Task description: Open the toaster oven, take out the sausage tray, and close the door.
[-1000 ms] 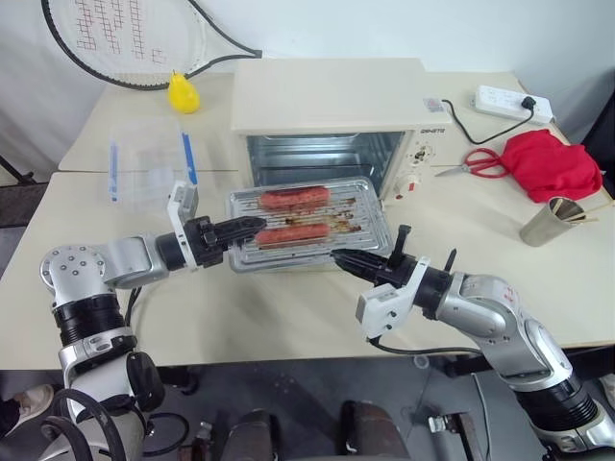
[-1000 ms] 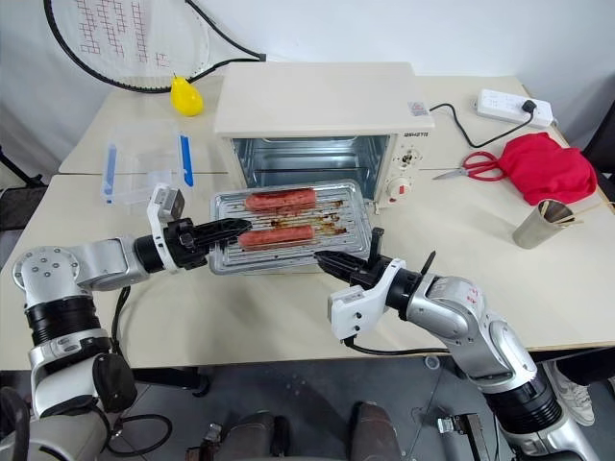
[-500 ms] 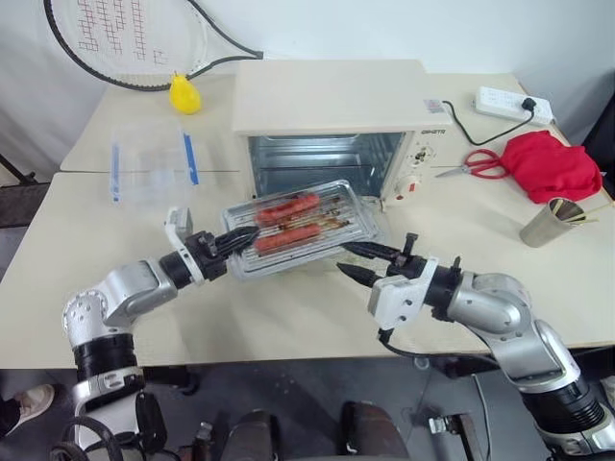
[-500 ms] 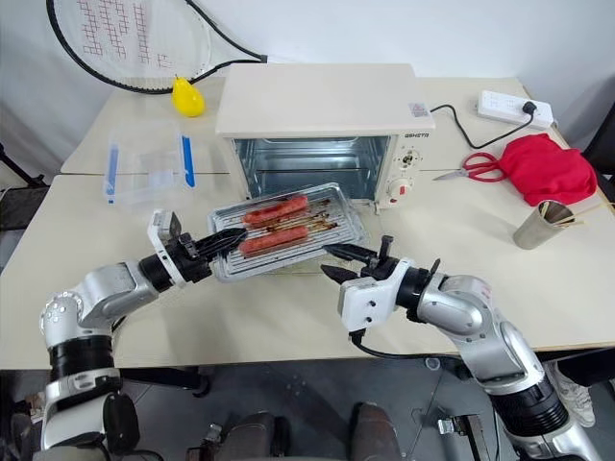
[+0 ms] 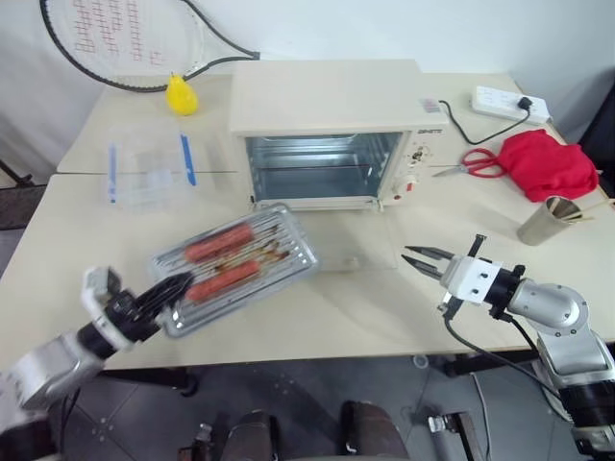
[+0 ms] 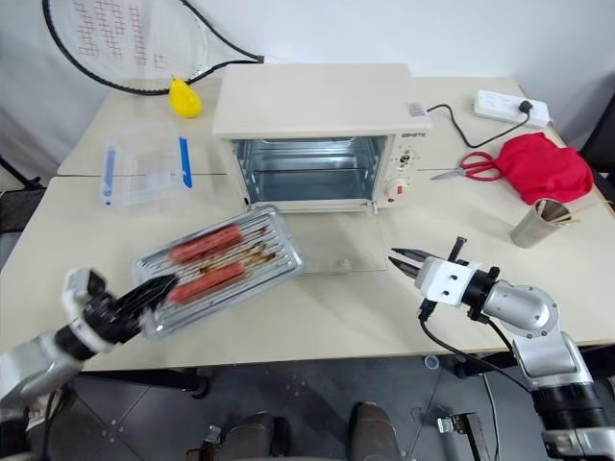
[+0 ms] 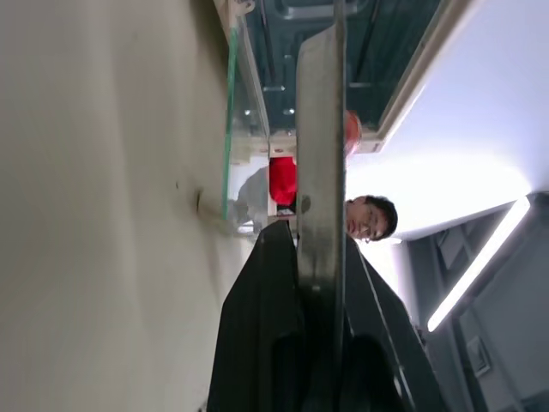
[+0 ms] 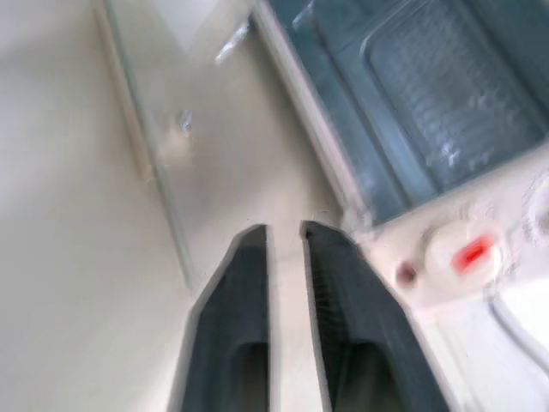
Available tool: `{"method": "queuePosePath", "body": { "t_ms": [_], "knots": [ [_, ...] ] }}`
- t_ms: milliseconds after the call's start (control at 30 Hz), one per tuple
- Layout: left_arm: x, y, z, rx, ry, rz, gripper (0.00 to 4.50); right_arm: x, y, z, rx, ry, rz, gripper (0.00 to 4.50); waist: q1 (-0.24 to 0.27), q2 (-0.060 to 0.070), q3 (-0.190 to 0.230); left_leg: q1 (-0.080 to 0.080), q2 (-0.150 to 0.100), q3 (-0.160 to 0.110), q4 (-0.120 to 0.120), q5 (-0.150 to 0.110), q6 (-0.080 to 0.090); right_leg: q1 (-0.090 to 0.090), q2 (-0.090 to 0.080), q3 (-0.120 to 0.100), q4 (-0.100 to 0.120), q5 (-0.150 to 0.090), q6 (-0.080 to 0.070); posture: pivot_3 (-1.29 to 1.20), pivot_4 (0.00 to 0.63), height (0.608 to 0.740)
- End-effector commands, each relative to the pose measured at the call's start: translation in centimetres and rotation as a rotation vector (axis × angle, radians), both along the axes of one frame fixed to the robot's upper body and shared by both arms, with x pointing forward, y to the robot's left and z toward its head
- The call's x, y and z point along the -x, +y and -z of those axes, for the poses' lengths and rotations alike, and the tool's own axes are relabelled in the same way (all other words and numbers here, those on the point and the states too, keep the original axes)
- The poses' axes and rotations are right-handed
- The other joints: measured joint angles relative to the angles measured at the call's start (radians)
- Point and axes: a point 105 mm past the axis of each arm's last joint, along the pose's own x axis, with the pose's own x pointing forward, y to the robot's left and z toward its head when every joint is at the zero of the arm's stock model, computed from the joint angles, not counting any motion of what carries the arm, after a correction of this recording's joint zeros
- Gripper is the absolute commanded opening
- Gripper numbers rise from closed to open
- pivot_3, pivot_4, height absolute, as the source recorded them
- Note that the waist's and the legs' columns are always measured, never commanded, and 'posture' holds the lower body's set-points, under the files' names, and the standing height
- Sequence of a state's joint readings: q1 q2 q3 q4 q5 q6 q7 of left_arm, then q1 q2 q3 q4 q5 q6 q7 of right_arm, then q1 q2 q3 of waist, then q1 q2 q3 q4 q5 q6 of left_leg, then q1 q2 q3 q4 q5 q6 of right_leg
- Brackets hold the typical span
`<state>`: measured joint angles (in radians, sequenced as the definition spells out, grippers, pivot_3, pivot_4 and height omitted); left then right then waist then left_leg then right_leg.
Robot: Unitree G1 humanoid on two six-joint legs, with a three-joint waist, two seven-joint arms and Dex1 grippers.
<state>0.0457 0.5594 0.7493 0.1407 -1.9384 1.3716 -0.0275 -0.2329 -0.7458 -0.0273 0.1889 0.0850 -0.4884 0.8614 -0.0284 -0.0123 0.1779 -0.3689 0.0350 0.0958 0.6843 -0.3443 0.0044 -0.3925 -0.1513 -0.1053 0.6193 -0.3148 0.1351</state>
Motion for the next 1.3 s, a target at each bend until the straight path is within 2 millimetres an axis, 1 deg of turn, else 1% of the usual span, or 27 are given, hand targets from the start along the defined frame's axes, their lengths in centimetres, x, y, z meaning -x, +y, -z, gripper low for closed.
{"method": "queuePosePath", "body": {
  "t_ms": [33, 100, 200, 300, 400, 467, 533, 700, 800, 867, 1033, 1067, 1133, 1167, 1200, 1300],
  "knots": [
    [0.9, 1.8, -1.5, 0.045, -0.105, -0.143, 0.00, -0.6, -0.7, 0.1, -0.073, 0.065, -0.006, 0.03, 0.002, 0.000, 0.000, 0.000, 0.001, 0.000, 0.000, 0.000, 0.000, 0.000, 0.000, 0.000, 0.000, 0.000, 0.000, 0.00, 0.150, 0.740],
    [1.4, 2.3, -1.2, 0.055, -0.108, -0.210, 0.00, -1.0, -0.9, 0.7, -0.089, 0.111, -0.007, 0.03, 0.002, 0.000, 0.000, 0.000, 0.001, 0.000, 0.001, 0.000, 0.000, 0.000, 0.000, 0.000, 0.001, 0.000, -0.001, 0.00, 0.150, 0.740],
    [2.0, 4.1, -0.8, 0.109, -0.124, -0.440, 0.00, -1.6, -0.9, 2.1, -0.086, 0.207, -0.023, 0.03, 0.004, 0.001, 0.000, 0.001, 0.001, 0.000, 0.002, 0.000, 0.000, 0.001, 0.000, 0.001, 0.001, 0.000, 0.000, 0.00, 0.150, 0.740],
    [2.2, 4.5, -0.8, 0.145, -0.132, -0.553, 0.00, -2.4, -0.7, 2.4, -0.142, 0.270, -0.013, 0.03, 0.005, -0.001, -0.001, 0.000, 0.001, -0.001, 0.002, 0.000, 0.000, 0.002, -0.001, 0.000, 0.000, 0.000, 0.000, 0.00, 0.150, 0.740],
    [2.3, 4.5, -0.4, 0.175, -0.107, -0.631, 0.00, -3.5, -0.2, 2.1, -0.202, 0.290, -0.009, 0.03, 0.005, -0.001, -0.001, 0.000, 0.001, 0.000, 0.002, 0.000, 0.000, 0.001, 0.000, 0.000, 0.000, 0.000, 0.000, 0.00, 0.150, 0.740],
    [2.2, 4.0, -0.2, 0.184, -0.089, -0.642, 0.00, -4.3, 0.5, 1.4, -0.287, 0.293, -0.018, 0.03, 0.003, -0.001, -0.001, 0.000, 0.000, 0.000, 0.002, 0.000, 0.000, 0.001, 0.000, 0.000, 0.000, 0.000, 0.000, 0.00, 0.150, 0.740],
    [2.0, 3.5, -0.4, 0.190, -0.091, -0.644, 0.00, -4.6, 0.8, 1.0, -0.333, 0.293, -0.036, 0.03, 0.004, -0.001, -0.001, 0.000, 0.001, 0.000, 0.002, 0.000, 0.000, 0.001, 0.000, 0.000, 0.001, 0.000, 0.000, 0.00, 0.150, 0.740],
    [1.4, 3.3, -1.1, 0.200, -0.109, -0.659, 0.00, -4.6, 1.1, -0.1, -0.403, 0.263, -0.068, 0.03, 0.015, -0.001, -0.001, -0.001, 0.000, -0.001, 0.002, 0.000, 0.000, 0.001, 0.000, 0.000, 0.000, 0.000, 0.000, 0.00, 0.150, 0.740],
    [1.0, 2.9, -1.5, 0.207, -0.119, -0.647, 0.00, -4.1, 1.1, -1.4, -0.460, 0.254, -0.094, 0.03, 0.021, -0.001, -0.001, -0.001, 0.000, 0.000, 0.002, 0.000, 0.000, 0.001, 0.000, 0.000, 0.000, 0.000, 0.000, 0.00, 0.150, 0.740],
    [0.8, 2.3, -1.9, 0.206, -0.137, -0.625, 0.00, -3.6, 1.2, -2.7, -0.497, 0.250, -0.116, 0.03, 0.026, -0.001, -0.001, -0.001, 0.000, 0.000, 0.002, 0.000, 0.000, 0.001, 0.000, 0.000, 0.000, 0.000, 0.000, 0.00, 0.150, 0.740],
    [0.4, 1.7, -2.7, 0.201, -0.168, -0.604, 0.00, -3.0, 1.0, -7.1, -0.639, 0.220, -0.134, 0.03, 0.028, -0.001, -0.001, -0.001, 0.000, 0.000, 0.002, 0.000, 0.000, 0.001, 0.000, 0.000, 0.000, 0.000, 0.000, 0.00, 0.150, 0.740],
    [0.4, 1.7, -2.7, 0.200, -0.171, -0.603, 0.00, -2.9, 1.1, -7.6, -0.652, 0.219, -0.139, 0.03, 0.028, -0.001, -0.001, -0.001, 0.000, 0.000, 0.002, 0.000, 0.000, 0.001, 0.000, 0.000, 0.000, 0.000, 0.000, 0.00, 0.150, 0.740],
    [0.3, 1.4, -3.0, 0.193, -0.176, -0.590, 0.00, -2.3, 1.2, -10.0, -0.762, 0.207, -0.192, 0.03, 0.028, -0.001, -0.001, -0.001, 0.000, 0.000, 0.002, -0.001, 0.000, 0.001, 0.000, 0.000, 0.000, 0.000, 0.000, 0.00, 0.150, 0.740],
    [0.3, 1.2, -3.1, 0.190, -0.179, -0.584, 0.00, -2.0, 1.3, -10.8, -0.798, 0.211, -0.220, 0.03, 0.028, -0.001, -0.001, -0.001, 0.000, 0.000, 0.002, -0.001, 0.000, 0.001, 0.000, 0.000, 0.000, 0.000, 0.000, 0.00, 0.150, 0.740],
    [0.2, 1.0, -3.3, 0.182, -0.183, -0.573, 0.00, -1.4, 1.6, -11.1, -0.804, 0.248, -0.264, 0.03, 0.029, -0.001, -0.001, -0.001, 0.000, 0.000, 0.002, -0.001, 0.000, 0.001, 0.000, 0.000, 0.000, 0.000, 0.000, 0.00, 0.150, 0.740],
    [0.1, 0.3, -4.0, 0.160, -0.209, -0.545, 0.00, -0.8, 1.3, -11.6, -0.793, 0.279, -0.248, 0.03, 0.033, -0.001, -0.001, -0.001, 0.000, -0.001, 0.002, -0.001, 0.001, 0.001, 0.000, 0.000, -0.001, 0.000, 0.000, 0.00, 0.150, 0.740]
  ]
}}
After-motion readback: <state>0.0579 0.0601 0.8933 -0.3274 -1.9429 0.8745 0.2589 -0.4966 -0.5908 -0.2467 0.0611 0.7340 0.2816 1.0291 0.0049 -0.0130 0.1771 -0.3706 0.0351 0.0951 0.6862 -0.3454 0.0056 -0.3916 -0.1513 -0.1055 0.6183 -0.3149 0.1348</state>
